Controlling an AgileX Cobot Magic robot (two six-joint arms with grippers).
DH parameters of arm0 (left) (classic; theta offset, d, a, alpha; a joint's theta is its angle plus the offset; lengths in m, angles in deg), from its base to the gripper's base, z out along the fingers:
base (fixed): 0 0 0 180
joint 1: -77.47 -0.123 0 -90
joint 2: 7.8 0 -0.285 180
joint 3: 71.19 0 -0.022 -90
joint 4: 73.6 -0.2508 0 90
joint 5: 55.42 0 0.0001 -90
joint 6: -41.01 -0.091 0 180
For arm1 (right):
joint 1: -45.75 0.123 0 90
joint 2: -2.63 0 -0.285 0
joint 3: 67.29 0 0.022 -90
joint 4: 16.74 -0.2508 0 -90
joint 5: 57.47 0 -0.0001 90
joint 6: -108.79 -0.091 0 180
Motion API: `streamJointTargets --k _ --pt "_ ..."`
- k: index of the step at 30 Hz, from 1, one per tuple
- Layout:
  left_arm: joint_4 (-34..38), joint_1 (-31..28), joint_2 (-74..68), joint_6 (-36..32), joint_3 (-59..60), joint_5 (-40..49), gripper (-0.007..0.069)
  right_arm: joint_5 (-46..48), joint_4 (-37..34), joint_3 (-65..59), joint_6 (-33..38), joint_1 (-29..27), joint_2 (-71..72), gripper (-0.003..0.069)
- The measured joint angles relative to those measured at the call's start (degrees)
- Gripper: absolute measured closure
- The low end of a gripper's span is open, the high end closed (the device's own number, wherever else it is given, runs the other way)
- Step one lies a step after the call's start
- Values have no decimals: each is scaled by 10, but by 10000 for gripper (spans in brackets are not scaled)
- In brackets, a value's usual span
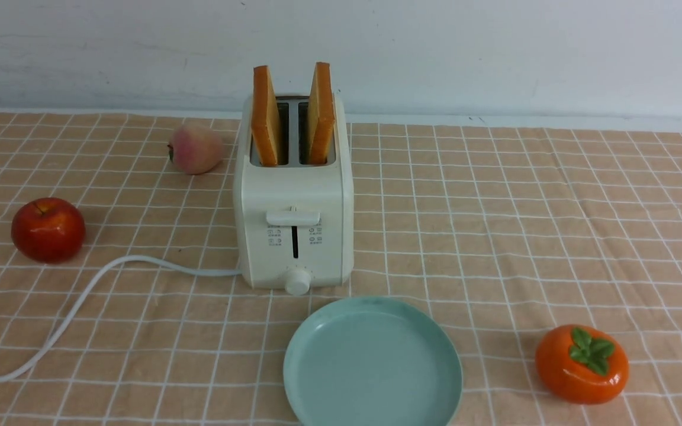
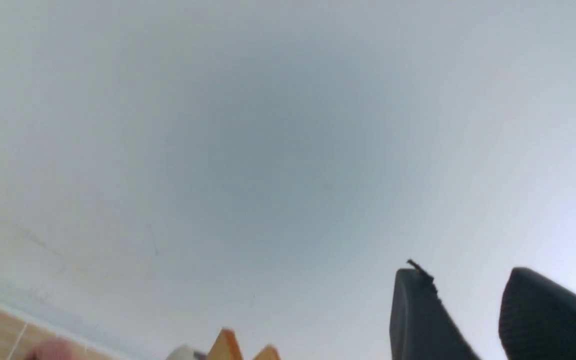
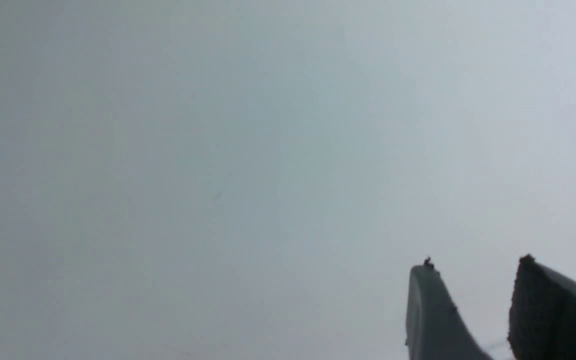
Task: Take toasted bread from bread machine on light coffee tablecloth place on plate.
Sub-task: 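Grasp the toast slice in the toaster and pull it up out of the slot with the right gripper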
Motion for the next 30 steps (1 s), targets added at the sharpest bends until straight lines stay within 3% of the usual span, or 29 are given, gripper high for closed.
streamJointTargets --k 5,11,16,19,20,22,25,30 --pt "-10 0 -129 -10 -97 195 386 162 70 110 25 0 -136 419" --pt "-51 0 -224 -32 -105 313 386 195 90 111 22 0 -208 419" --pt "-30 0 -281 -22 -105 384 386 215 -18 93 67 39 -268 419" --pt "2 0 -301 -26 -105 439 386 245 -146 123 214 98 -345 419" --pt "3 0 -302 -26 -105 441 386 248 -154 127 220 101 -350 419" --pt "10 0 -304 -33 -105 469 386 292 -248 198 296 131 -434 419" --pt "10 0 -303 -34 -107 492 386 323 -301 292 330 154 -527 419" --pt "10 0 -303 -35 -107 521 386 340 -310 463 314 202 -680 403"
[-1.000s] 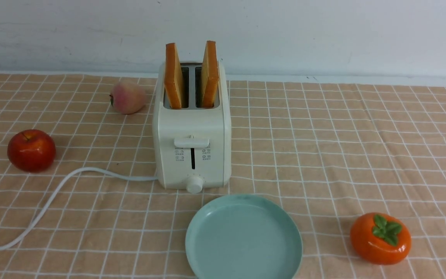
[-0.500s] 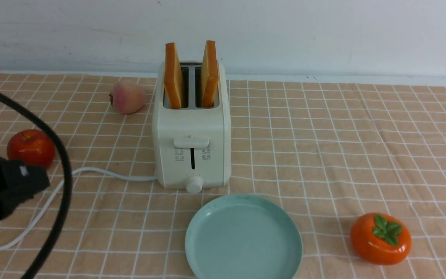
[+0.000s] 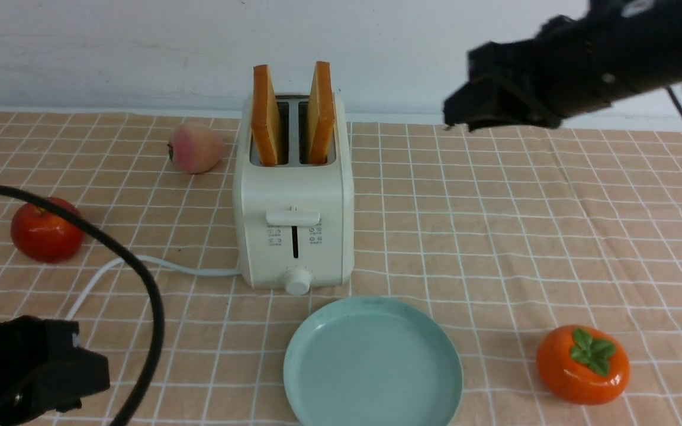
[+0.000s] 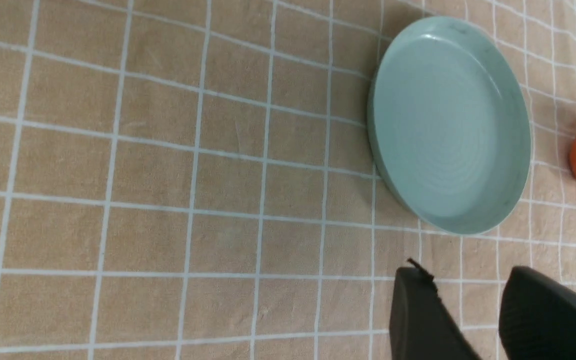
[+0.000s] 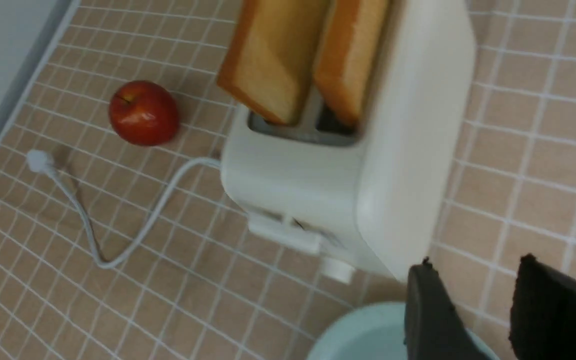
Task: Take toasted bread from bread machine on light coffee tablecloth place on plate.
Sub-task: 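Grasp the toast slice in the toaster and pull it up out of the slot with the right gripper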
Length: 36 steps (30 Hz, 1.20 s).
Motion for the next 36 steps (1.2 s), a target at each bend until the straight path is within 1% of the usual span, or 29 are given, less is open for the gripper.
streamJointTargets --k 1,2,4,6,10,12,14,19,21,22,23,24,25,27,29,33,36 --pt "0 0 0 0 0 1 386 0 1 8 0 3 0 402" --pt "0 0 0 0 0 2 386 3 19 76 -27 28 -58 386" --pt "0 0 0 0 0 3 386 6 54 149 -64 51 -112 365" --pt "0 0 0 0 0 3 386 7 92 213 -100 67 -157 342" --pt "0 0 0 0 0 5 386 4 151 301 -160 82 -237 304" --pt "0 0 0 0 0 5 386 1 169 328 -182 83 -272 286" --pt "0 0 0 0 0 5 386 -4 178 338 -190 82 -287 277" --pt "-3 30 0 0 0 3 386 -29 178 345 -199 82 -319 274" --pt "-2 36 0 0 0 3 386 -35 176 347 -202 82 -325 297" --pt "-3 37 0 0 0 3 386 -36 174 347 -202 82 -325 314" --pt "-3 37 0 0 0 3 386 -36 171 347 -203 82 -325 351" --pt "-3 37 0 0 0 3 386 -36 171 347 -203 82 -325 359" --pt "-3 38 0 0 0 3 386 -36 168 348 -205 82 -324 432" --pt "-3 38 0 0 0 2 386 -32 168 348 -208 82 -319 524" --pt "-3 38 0 0 0 2 386 -29 168 348 -208 79 -314 568" --pt "-4 38 0 0 0 6 386 -23 175 348 -210 66 -266 572" --pt "-4 38 0 0 0 8 386 -15 207 348 -210 58 -211 572"
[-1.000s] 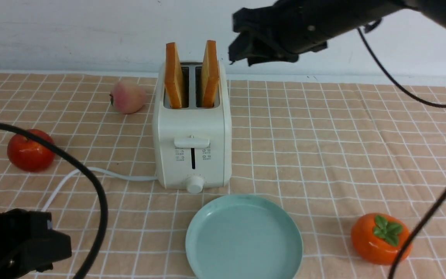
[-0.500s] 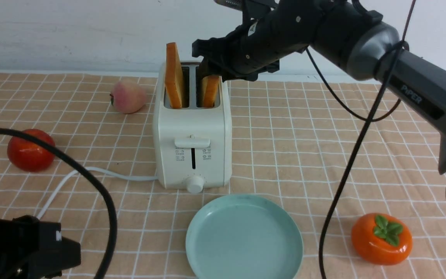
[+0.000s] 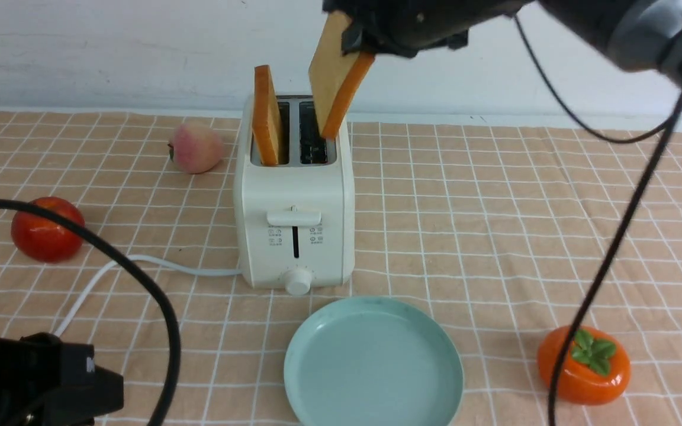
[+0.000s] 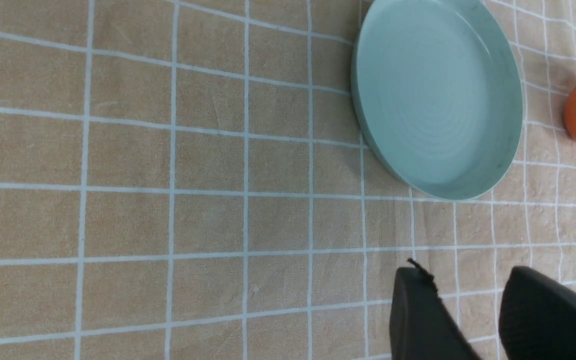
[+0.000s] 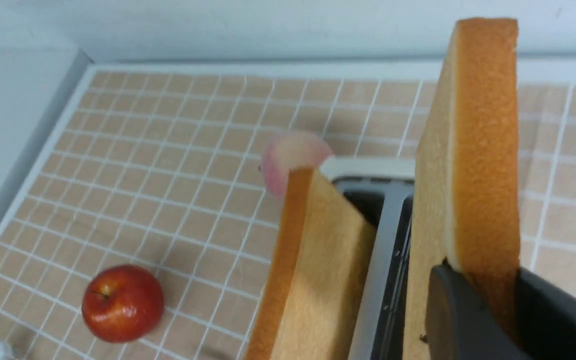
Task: Take toasted bread from bread machine on light coffee tablecloth place on plate.
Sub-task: 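Grasp the toast slice in the toaster and pull it up out of the slot with the right gripper, then place the held slice of bread on top of the slice on the plate with the right gripper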
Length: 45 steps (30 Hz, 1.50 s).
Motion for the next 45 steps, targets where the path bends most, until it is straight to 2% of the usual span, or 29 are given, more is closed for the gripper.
streamJointTargets --k 1,6,9,11,13,17,19,21,23,28,32,35,38,42,45 --pt "0 0 0 0 0 0 386 3 7 0 0 -1 8 572" --pt "0 0 0 0 0 0 386 135 182 3 0 -10 109 572" --pt "0 0 0 0 0 0 386 193 259 -22 -15 -11 136 572" --pt "0 0 0 0 0 0 386 208 281 -70 -30 -12 157 572" --pt "0 1 0 0 0 0 386 206 272 -123 -34 -12 173 572" --pt "0 1 0 0 0 0 386 178 207 -245 -41 -12 196 572" --pt "-2 1 0 0 0 0 386 136 145 -323 -44 -12 199 572" --pt "-4 1 0 0 0 0 386 55 32 -431 -38 -12 194 572" --pt "-4 1 0 0 0 1 386 29 -11 -461 -24 -11 189 572" --pt "-5 1 0 0 0 14 386 -39 -254 -551 135 -11 179 572" --pt "-5 1 0 0 0 25 386 -57 -402 -589 259 -11 179 572" --pt "-5 1 0 0 0 28 386 -44 -463 -597 305 -11 177 572" --pt "-6 1 0 1 0 29 386 -27 -495 -598 333 -11 177 572" --pt "-7 1 0 1 0 29 386 -4 -491 -598 338 -11 177 572" --pt "-7 1 0 1 0 29 386 15 -453 -601 329 -11 177 572"
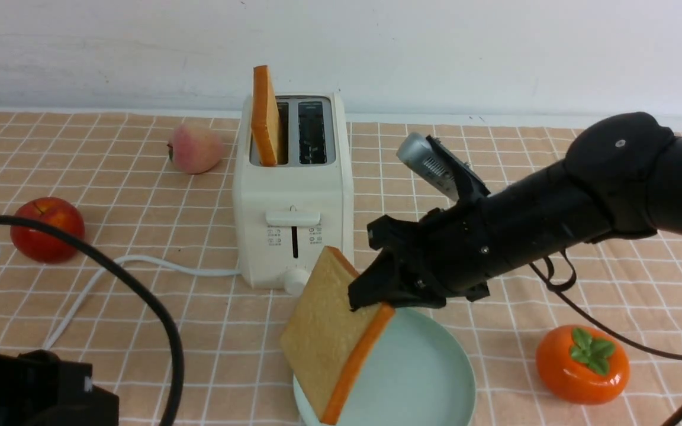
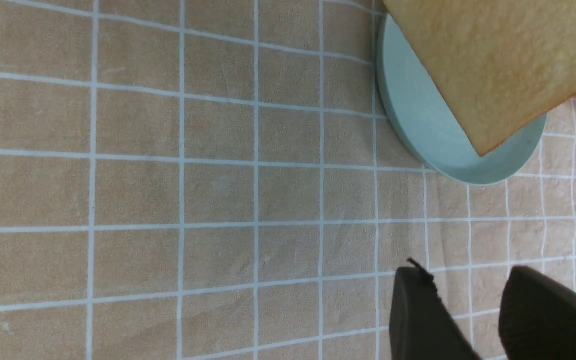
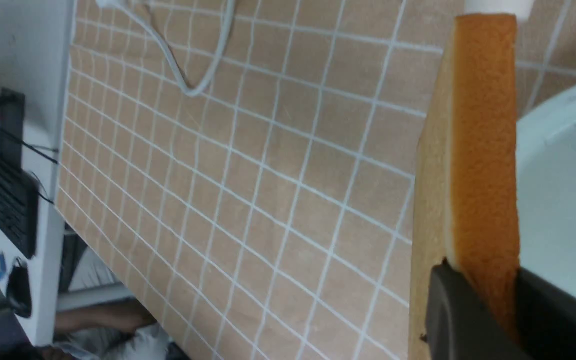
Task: Take toasted bread from bread machine on light coffee tablecloth place on plate.
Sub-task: 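Place the held slice of bread on top of the slice on the plate with the right gripper, then reach for a toast slice standing in the toaster with the left gripper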
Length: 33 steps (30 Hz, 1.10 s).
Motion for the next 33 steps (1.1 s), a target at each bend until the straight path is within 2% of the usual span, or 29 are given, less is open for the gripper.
streamJointTargets --k 7,11,12,13,14,16,18,19,23,29,33 --pt "0 0 0 0 0 0 386 -60 46 -66 -18 0 0 572" --pt "0 0 0 0 0 -5 386 -93 72 -88 -18 0 0 522" --pt "0 0 0 0 0 -7 386 -95 83 -88 -18 0 0 500" --pt "0 0 0 0 0 -13 386 -102 107 -88 -18 0 0 442" --pt "0 0 0 0 0 -14 386 -104 110 -88 -18 0 1 433" --pt "7 0 0 0 0 -28 386 -127 152 -88 -18 0 6 311" --pt "15 0 0 0 0 -35 386 -140 172 -88 -18 0 13 253" --pt "26 0 -2 -7 0 -53 386 -153 199 -86 -18 0 30 185" --pt "48 0 -28 -36 0 -124 386 -134 279 -50 -26 0 75 71" --pt "36 0 -97 -86 -43 -153 384 -36 353 37 -83 0 127 65" --pt "1 1 -189 -39 -154 -159 364 18 371 101 -101 0 180 112"
